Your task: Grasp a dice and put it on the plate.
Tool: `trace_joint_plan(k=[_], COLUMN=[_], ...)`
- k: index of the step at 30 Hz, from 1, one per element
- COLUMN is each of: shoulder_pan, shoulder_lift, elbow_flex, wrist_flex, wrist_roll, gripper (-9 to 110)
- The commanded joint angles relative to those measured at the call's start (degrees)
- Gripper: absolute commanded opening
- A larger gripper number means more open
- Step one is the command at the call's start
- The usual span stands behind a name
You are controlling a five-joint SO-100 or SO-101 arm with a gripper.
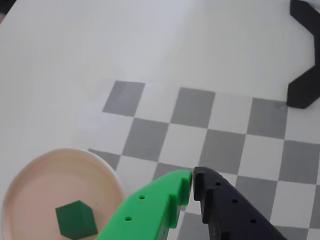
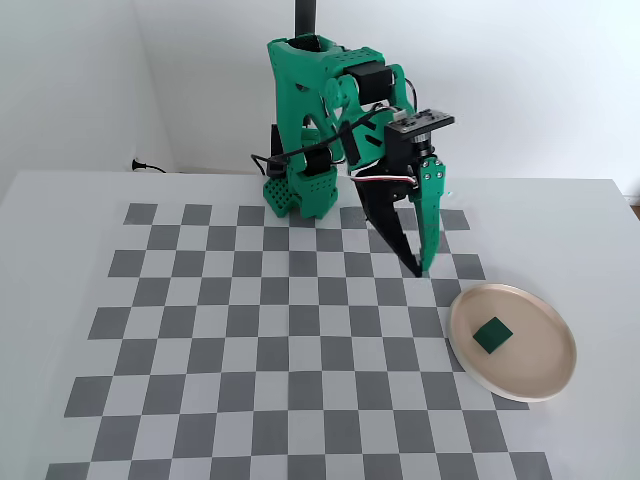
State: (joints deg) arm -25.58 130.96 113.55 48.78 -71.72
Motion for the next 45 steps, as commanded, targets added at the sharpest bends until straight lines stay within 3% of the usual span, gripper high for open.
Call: trace_joint_plan(k=[1,45], shoulder_pan=[3.7,16.4], shoulder_lift=[5.2,28.1], elbow_flex=[3.8,42.1], wrist_flex=[-4.2,-14.2], wrist_roll=[1.4,32.2], gripper=[-4,-4])
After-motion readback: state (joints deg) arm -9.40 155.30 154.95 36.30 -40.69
